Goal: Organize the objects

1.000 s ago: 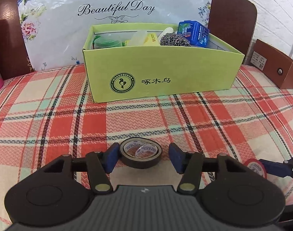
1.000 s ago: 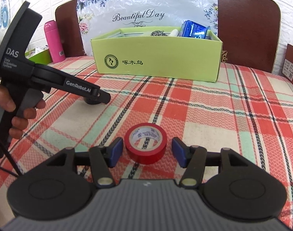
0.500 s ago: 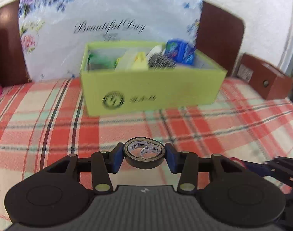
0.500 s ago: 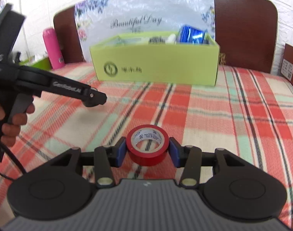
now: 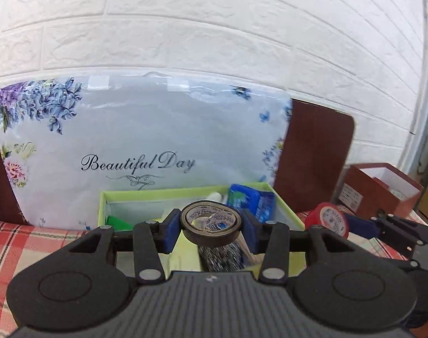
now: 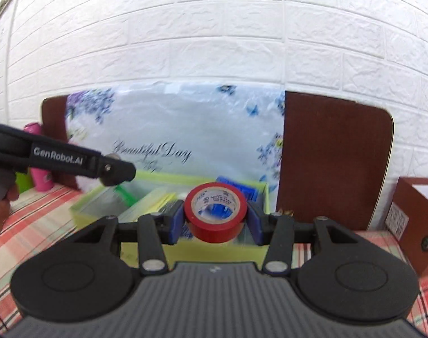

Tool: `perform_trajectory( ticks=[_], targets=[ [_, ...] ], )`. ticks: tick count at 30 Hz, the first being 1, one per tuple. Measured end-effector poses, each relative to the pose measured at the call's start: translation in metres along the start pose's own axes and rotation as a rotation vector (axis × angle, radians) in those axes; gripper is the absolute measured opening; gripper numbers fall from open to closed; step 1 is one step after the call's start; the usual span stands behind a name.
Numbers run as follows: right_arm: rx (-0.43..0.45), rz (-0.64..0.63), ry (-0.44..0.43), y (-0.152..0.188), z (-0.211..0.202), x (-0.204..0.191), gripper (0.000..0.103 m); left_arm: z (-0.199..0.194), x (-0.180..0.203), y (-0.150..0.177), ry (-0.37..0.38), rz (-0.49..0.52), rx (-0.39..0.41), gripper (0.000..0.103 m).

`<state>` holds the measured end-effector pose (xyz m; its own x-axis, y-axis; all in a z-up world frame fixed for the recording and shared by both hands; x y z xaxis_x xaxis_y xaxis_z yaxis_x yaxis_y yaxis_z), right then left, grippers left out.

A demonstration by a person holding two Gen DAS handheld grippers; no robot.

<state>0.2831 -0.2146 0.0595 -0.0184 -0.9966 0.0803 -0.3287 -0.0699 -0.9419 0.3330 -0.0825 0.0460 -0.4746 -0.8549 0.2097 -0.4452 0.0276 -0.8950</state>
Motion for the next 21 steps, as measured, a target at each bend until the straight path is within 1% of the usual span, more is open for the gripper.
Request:
perform_trajectory(
  ticks=[3,4,5,6,7,8,10,11,13,17,21],
  targets=[
    [-0.003,-0.002,-0.002,-0.003,0.032,-0.006,0.046,0.015,-0.015,-0.004,-0.044,0.005,0.024,0.049],
    [-0.011,-0.015,-0.021,0.001,0.042,-0.011,0.049,0.02,-0.02,-0.003,-0.065,0.01,0.039,0.064],
    [-0.036,-0.033,-0.044,0.008,0.051,-0.016,0.074,0.026,-0.024,0.0,-0.093,0.011,0.03,0.08],
    [-0.061,-0.043,-0.044,0.016,0.057,-0.018,0.089,0.03,-0.03,0.005,-0.121,0.009,0.003,0.094],
    [-0.065,-0.047,-0.036,0.022,0.057,-0.018,0.09,0.03,-0.034,0.011,-0.134,0.003,-0.006,0.094],
    [-0.05,-0.053,-0.039,0.028,0.052,-0.019,0.091,0.029,-0.036,0.017,-0.127,-0.005,-0.007,0.094],
    [-0.007,-0.047,-0.031,0.035,0.038,-0.018,0.097,0.023,-0.04,0.027,-0.118,-0.03,0.003,0.094],
    [0.011,-0.042,-0.015,0.036,0.031,-0.016,0.103,0.019,-0.041,0.03,-0.124,-0.032,0.006,0.094],
    [0.026,-0.038,-0.003,0.039,0.02,-0.015,0.103,0.012,-0.04,0.036,-0.138,-0.019,0.016,0.094],
    [-0.036,-0.021,-0.019,0.047,0.008,-0.015,0.103,0.001,-0.033,0.048,-0.151,-0.02,-0.001,0.094],
    [-0.082,0.005,0.005,0.053,-0.013,-0.01,0.103,-0.023,-0.02,0.053,-0.135,-0.047,0.011,0.094]
  ],
)
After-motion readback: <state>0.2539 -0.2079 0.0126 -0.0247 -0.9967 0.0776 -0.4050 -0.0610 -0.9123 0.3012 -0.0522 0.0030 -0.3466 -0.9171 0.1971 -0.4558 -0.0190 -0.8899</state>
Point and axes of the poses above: each gripper's, at about its wrist camera, not at the fingertips, and z roughly the way its jaws point, x to its right, y to its underside, the point moved 9 cm from there along z, roughly the way its jaws point, and after that the axes turned 12 degrees about y, right-handed, at the moved point
